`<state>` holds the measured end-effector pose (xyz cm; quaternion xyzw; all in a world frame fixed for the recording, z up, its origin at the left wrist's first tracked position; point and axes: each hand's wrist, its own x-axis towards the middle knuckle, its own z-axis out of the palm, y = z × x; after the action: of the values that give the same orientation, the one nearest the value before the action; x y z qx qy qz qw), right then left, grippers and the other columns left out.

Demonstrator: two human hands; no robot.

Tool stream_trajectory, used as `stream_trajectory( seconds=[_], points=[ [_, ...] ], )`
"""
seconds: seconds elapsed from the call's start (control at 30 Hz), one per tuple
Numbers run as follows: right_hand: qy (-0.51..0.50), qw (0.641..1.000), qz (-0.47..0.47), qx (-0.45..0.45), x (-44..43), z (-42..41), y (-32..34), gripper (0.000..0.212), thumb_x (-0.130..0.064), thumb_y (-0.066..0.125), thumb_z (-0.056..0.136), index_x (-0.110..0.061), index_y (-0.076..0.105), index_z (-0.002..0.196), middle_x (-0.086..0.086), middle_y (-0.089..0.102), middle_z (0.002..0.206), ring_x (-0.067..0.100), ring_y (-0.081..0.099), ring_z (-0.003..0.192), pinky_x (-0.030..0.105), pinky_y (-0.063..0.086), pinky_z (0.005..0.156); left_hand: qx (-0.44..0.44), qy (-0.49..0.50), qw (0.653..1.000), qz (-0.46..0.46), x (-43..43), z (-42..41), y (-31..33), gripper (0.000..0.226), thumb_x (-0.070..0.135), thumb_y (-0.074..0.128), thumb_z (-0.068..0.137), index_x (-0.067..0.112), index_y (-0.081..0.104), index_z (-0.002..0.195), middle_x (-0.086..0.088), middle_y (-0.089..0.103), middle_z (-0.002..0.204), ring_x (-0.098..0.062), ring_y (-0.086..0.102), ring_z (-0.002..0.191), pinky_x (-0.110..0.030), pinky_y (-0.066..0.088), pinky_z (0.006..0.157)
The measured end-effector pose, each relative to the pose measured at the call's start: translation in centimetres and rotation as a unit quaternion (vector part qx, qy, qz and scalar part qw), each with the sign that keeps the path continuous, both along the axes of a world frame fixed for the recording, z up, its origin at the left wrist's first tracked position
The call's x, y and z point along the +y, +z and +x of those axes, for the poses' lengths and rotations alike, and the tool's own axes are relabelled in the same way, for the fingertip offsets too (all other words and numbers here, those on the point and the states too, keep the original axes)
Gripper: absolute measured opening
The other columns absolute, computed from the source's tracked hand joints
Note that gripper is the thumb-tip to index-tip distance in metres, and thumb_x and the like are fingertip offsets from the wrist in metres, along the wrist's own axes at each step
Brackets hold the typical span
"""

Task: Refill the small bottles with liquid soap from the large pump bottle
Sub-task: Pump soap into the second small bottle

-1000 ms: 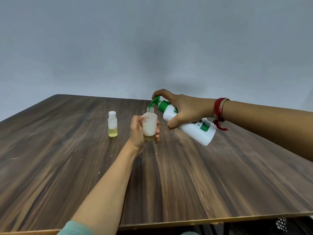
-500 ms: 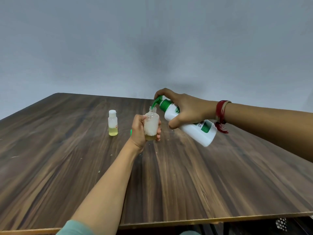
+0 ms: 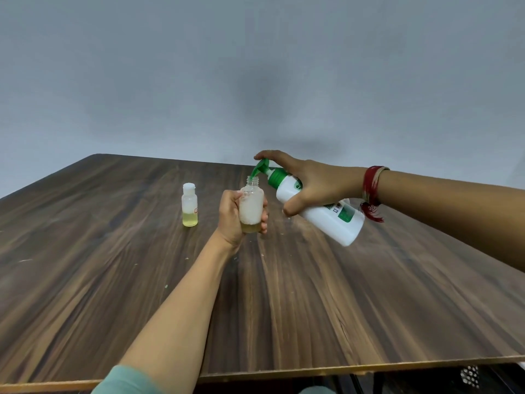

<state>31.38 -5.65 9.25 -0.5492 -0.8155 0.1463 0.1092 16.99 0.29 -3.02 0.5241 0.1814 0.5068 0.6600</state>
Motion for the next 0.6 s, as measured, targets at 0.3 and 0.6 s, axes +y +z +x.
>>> stream_trajectory(
  seconds=[0.3,0.6],
  points=[
    [-0.010,0.999,0.040,-0.003,0.17,-0.16,-0.40,0.078,-0.020,0.076,0.070,-0.042,0.030,0.130,-0.008,0.062,0.081,0.008,0.064,0.061,0.021,0.052,0.052,-0.009,0.001,1.000,-0.009,-0.04,0.19,0.07,0.048,0.041,0.030,0.068,0.000,0.054,0.073,-0.010,0.051,0.050,-0.020,0.046,0.042,-0.021,0.039,0.043],
    [0.008,1.000,0.015,-0.003,0.18,0.10,-0.28,0.095,-0.011,0.073,0.078,-0.045,0.017,0.147,-0.012,0.058,0.088,0.000,0.062,0.063,0.014,0.047,0.053,-0.018,-0.003,1.000,-0.005,0.00,0.00,0.10,0.045,0.040,0.029,0.068,0.001,0.052,0.073,-0.009,0.051,0.048,-0.019,0.045,0.041,-0.021,0.038,0.043]
  ],
)
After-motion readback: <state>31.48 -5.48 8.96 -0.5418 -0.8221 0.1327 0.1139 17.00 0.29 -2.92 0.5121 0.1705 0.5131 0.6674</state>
